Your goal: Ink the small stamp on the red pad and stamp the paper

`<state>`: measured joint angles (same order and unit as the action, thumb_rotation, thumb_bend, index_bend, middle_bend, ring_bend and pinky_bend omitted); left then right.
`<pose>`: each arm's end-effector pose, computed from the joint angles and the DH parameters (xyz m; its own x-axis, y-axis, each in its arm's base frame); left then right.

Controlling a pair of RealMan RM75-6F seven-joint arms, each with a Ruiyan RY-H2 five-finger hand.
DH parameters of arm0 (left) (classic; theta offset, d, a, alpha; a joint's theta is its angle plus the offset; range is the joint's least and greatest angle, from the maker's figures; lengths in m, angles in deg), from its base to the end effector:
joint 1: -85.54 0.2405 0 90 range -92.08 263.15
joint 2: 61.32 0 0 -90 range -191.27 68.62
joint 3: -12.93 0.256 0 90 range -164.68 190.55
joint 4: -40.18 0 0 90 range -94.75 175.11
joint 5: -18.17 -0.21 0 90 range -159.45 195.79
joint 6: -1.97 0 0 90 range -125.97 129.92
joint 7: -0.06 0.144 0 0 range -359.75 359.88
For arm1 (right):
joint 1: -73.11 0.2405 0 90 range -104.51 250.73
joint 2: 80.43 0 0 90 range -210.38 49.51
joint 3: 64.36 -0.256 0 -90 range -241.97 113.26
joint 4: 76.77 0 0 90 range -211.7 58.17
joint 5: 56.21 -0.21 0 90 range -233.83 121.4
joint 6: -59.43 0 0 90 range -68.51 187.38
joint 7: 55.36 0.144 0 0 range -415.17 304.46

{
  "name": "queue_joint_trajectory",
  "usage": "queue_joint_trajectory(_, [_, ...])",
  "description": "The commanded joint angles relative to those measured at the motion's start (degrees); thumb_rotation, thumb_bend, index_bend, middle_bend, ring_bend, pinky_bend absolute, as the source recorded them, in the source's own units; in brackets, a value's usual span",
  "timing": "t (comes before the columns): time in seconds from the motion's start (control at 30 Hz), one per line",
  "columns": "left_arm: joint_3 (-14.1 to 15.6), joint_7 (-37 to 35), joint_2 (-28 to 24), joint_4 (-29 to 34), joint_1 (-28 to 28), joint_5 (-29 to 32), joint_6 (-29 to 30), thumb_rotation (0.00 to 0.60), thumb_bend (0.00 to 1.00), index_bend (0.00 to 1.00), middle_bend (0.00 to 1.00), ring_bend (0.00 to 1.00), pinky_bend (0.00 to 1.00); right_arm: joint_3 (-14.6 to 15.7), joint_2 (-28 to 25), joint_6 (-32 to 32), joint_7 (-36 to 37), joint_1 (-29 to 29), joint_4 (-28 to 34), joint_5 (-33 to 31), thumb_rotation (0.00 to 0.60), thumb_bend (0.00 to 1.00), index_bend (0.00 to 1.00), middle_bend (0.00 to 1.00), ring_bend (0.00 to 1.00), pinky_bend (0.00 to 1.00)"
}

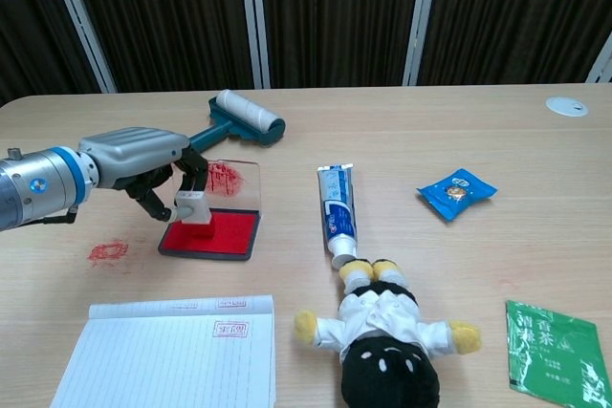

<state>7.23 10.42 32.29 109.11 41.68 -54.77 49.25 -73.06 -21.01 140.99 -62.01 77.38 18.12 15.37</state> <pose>-0.1839 0.3543 -0.0484 0.5662 0.3151 0.7617 0.7932 -0.4596 -0.3995 -0.3358 -0.1945 0.2019 0.4915 0.0126 0.8708 -0.8475 0.2369 0.4750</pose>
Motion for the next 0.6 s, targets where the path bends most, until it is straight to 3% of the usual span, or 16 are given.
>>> queue_joint_trajectory(0.03, [-0.6,-0.5,-2.6,3.5,0.4,-0.6,1.5,0.600,0.45,0.60,0.56,0.83,0.88,0.0,-0.1,0.2,0.1,-0.1,0.2,0.2,0.600,0.00,0.00,0.00,0.00,0.00])
queue_joint_trajectory(0.2, [0.1,0.6,-8.2,11.6,1.4,-2.3,3.4,0.600,0.45,0.60,0.56,0.83,0.88,0.1,-0.3,0.6,0.3,-0.2,0.6,0.6,0.600,0.00,0.00,0.00,0.00,0.00])
queue_joint_trajectory(0.47, [6.0,5.0,-15.0,23.2,4.3,-7.7,6.0,0.600,0.45,0.61,0.56,0.83,0.88,0.0,-0.8,0.9,1.1,-0.5,1.0,0.9,0.600,0.00,0.00,0.00,0.00,0.00])
queue_joint_trajectory(0.6, [8.7,8.1,-16.1,26.2,5.6,-9.5,6.8,0.600,0.45,0.61,0.57,0.83,0.88,0.1,-0.9,1.2,1.3,-0.6,1.2,1.2,0.600,0.00,0.00,0.00,0.00,0.00])
